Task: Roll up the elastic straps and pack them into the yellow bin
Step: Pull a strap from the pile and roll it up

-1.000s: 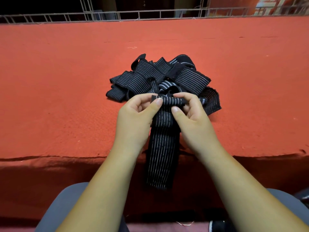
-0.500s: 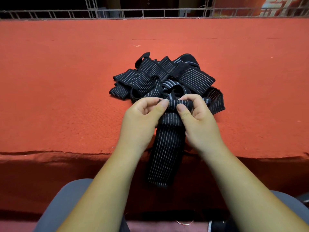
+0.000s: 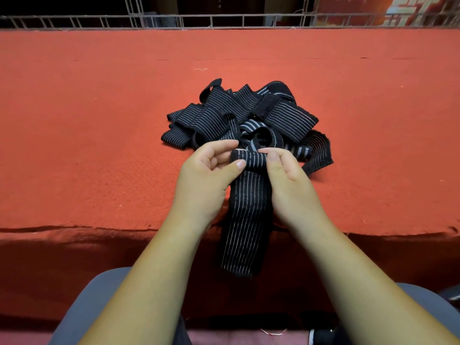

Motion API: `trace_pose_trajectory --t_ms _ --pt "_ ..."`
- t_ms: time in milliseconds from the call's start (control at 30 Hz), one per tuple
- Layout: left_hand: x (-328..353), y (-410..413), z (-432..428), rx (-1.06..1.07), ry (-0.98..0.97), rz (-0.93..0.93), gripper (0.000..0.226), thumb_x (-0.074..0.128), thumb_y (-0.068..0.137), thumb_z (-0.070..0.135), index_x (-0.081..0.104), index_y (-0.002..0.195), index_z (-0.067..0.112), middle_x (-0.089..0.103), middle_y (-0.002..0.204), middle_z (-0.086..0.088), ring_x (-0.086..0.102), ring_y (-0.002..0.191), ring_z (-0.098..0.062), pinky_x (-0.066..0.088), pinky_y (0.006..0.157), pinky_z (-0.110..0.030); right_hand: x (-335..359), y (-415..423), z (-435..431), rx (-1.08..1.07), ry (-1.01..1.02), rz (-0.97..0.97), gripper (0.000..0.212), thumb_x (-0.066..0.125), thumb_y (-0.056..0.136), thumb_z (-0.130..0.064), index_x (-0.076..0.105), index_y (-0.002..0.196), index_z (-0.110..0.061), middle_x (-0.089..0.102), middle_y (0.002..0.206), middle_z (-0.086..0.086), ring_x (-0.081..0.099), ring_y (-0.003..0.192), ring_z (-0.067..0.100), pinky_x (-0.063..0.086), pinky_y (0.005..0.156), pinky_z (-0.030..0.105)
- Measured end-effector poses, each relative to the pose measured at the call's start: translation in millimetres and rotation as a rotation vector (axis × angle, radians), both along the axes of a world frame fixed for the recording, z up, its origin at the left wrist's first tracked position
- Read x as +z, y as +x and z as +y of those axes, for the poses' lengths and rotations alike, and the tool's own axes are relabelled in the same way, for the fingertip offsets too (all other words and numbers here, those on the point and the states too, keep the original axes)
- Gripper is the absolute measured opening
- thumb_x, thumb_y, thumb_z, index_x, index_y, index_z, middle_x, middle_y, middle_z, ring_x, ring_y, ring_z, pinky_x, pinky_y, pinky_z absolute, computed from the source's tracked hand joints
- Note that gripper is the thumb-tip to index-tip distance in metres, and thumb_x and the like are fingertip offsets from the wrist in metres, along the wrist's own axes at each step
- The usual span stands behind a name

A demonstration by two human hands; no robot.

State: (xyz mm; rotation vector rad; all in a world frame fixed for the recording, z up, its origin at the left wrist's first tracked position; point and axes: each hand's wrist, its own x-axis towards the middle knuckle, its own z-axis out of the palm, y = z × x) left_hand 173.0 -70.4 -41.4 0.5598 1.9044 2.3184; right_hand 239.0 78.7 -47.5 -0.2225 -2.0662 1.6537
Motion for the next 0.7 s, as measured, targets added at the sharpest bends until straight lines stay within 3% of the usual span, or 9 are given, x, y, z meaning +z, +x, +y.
trace_pose_trajectory --t_ms 67,300,400,533,600,700 --pt "-0.6 0.6 0.2 -0.005 -0.015 0.021 0.039 0.073 0.094 -0.011 0.073 0.126 0.011 0.079 0.118 -0.012 0.076 0.108 -0.018 0.06 0.099 -0.034 -2.3 -1.1 1.7 -0.027 0.094 -0.011 0.026 0.044 0.116 -0.036 0.065 0.128 -0.026 0.071 0.114 -0.016 0.064 0.103 -0.006 0.049 0.091 0.02" --pt "-2.9 6.0 2.2 -0.009 -0.096 0.006 0.016 0.078 0.099 0.015 0.08 0.115 0.015 0.083 0.107 -0.004 0.08 0.104 -0.024 0.064 0.096 -0.045 -6.8 -1.5 6.6 -0.037 0.162 0.085 0.013 0.049 0.115 -0.019 0.06 0.121 -0.023 0.067 0.106 -0.015 0.06 0.096 -0.005 0.047 0.088 0.02" --pt "-2.9 4.0 2.7 0.043 -0.127 0.094 0.014 0.079 0.098 0.013 0.081 0.109 0.021 0.083 0.103 -0.001 0.076 0.095 -0.015 0.061 0.09 -0.039 -7.2 -0.8 6.4 0.002 0.148 0.077 0.013 0.052 0.114 -0.023 0.06 0.124 -0.027 0.068 0.109 -0.015 0.063 0.102 0.002 0.051 0.095 0.03" --pt "-3.2 0.7 0.5 -0.008 -0.09 0.112 0.028 0.077 0.094 -0.003 0.079 0.115 0.017 0.083 0.108 -0.003 0.076 0.103 -0.014 0.059 0.092 -0.031 -2.2 -0.2 4.0 -0.02 0.034 -0.014 0.024 0.048 0.114 -0.046 0.065 0.12 -0.031 0.073 0.111 -0.014 0.066 0.105 -0.001 0.052 0.097 0.034" --pt "-2.7 1.5 1.3 -0.03 -0.108 0.115 0.03 0.078 0.094 -0.003 0.078 0.118 0.016 0.083 0.111 -0.003 0.077 0.105 -0.015 0.059 0.095 -0.032 -0.6 1.1 4.1 -0.035 0.043 -0.032 0.029 0.045 0.115 -0.044 0.067 0.121 -0.027 0.074 0.112 -0.014 0.066 0.107 -0.003 0.05 0.097 0.031" --pt "-4.2 0.9 4.0 -0.035 -0.097 0.008 0.021 0.08 0.097 0.014 0.079 0.117 0.018 0.082 0.104 0.004 0.075 0.093 -0.007 0.058 0.087 -0.027 -0.6 2.3 4.2 -0.029 0.05 0.0 0.023 0.047 0.116 -0.033 0.066 0.122 -0.022 0.073 0.114 -0.011 0.066 0.109 0.0 0.051 0.099 0.029"
